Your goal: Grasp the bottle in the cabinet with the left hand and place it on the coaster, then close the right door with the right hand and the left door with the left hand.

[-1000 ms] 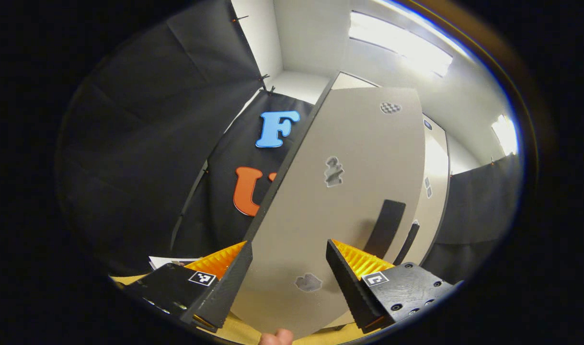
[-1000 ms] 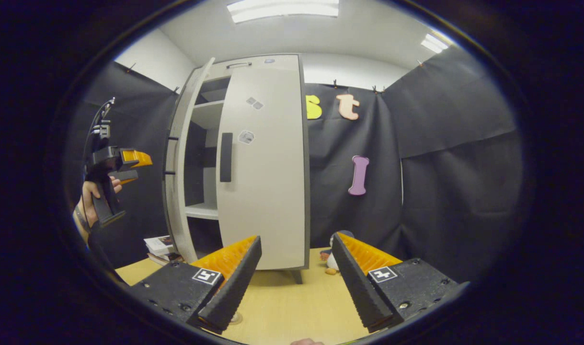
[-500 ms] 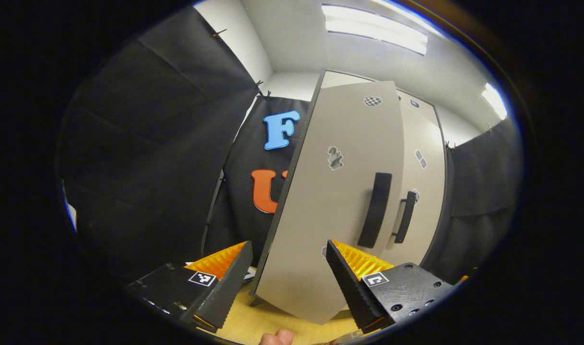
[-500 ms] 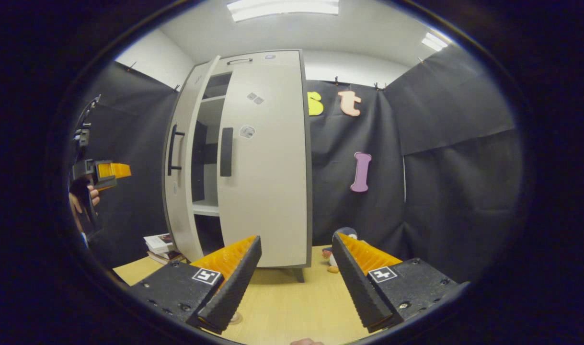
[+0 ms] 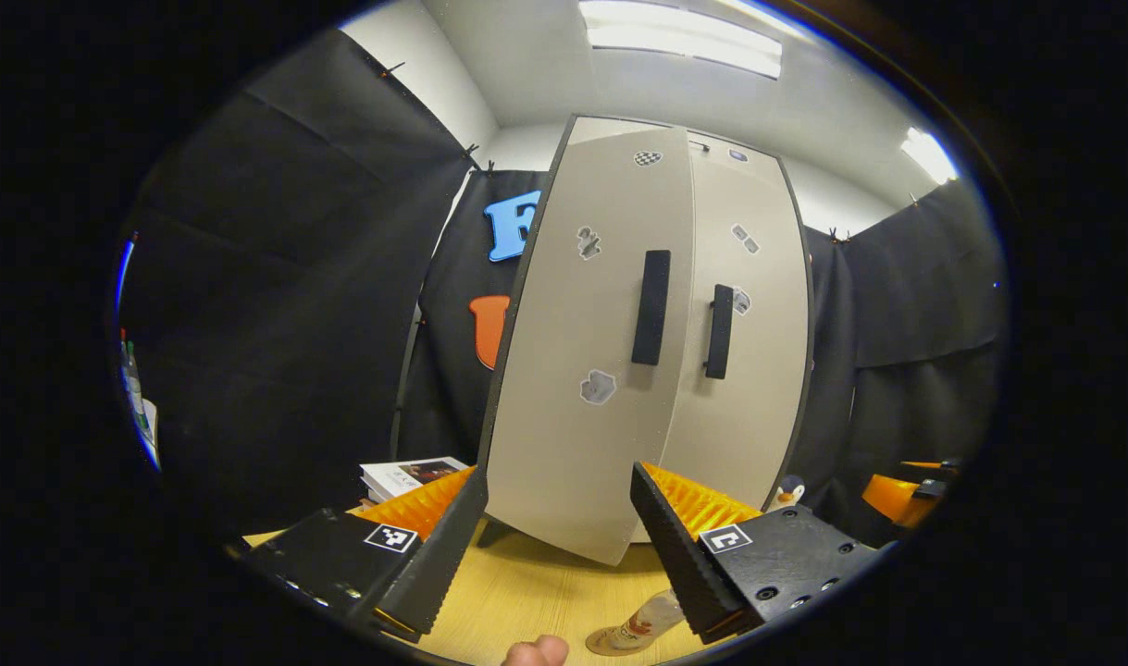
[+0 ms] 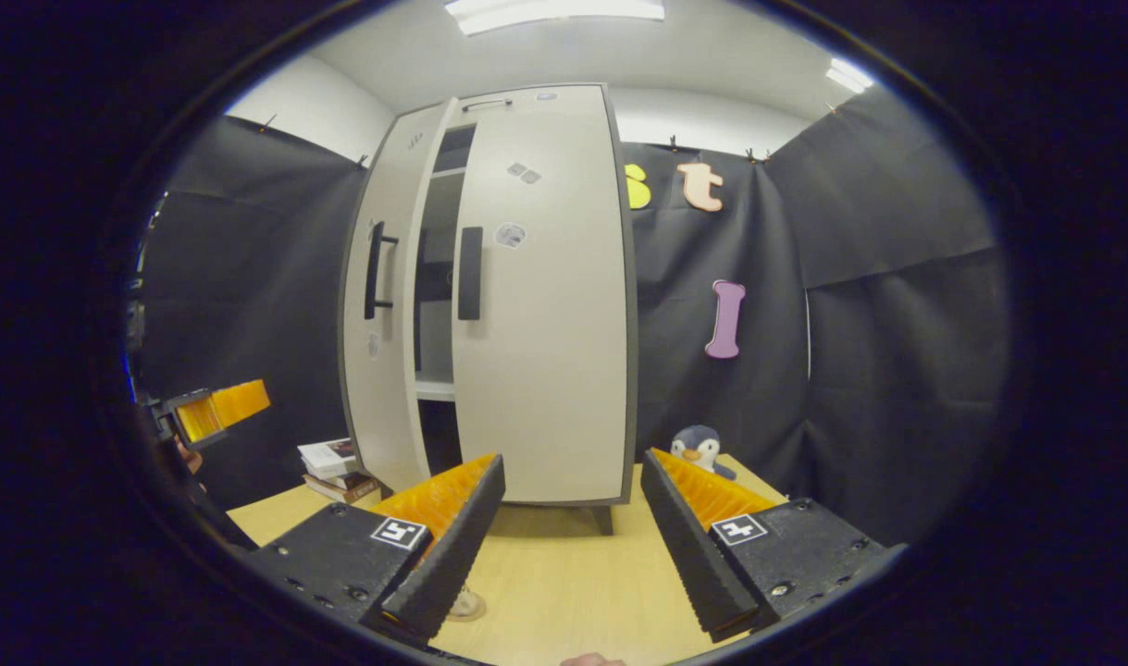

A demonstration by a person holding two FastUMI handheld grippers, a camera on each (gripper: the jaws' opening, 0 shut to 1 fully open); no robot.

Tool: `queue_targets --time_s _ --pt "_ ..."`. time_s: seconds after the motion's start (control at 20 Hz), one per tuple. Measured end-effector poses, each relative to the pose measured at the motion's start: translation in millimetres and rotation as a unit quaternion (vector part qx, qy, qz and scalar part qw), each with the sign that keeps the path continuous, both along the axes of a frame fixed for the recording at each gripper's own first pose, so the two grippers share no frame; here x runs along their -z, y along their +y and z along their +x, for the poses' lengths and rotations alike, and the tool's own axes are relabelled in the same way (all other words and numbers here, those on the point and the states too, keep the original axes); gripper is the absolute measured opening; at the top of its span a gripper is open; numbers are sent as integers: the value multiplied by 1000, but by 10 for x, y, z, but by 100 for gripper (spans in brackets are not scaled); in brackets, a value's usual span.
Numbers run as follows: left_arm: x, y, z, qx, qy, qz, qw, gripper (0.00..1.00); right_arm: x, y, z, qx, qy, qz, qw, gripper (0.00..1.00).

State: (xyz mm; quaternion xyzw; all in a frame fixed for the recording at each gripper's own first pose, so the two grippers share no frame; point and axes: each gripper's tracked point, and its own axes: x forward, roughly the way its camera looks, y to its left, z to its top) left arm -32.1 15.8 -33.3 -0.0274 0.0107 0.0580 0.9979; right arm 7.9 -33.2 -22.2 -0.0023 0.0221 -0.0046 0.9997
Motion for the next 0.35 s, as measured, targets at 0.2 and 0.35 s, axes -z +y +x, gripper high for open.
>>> queue_targets --time_s 0.2,0.35 --pt "-4 -103 -4 13 -1 19 1000 95 -52 1 -16 -6 -10 -7 1000 97" --pt "-44 -151 16 15 -10 7 1000 95 -109 -20 -12 -5 -21 -7 1000 97"
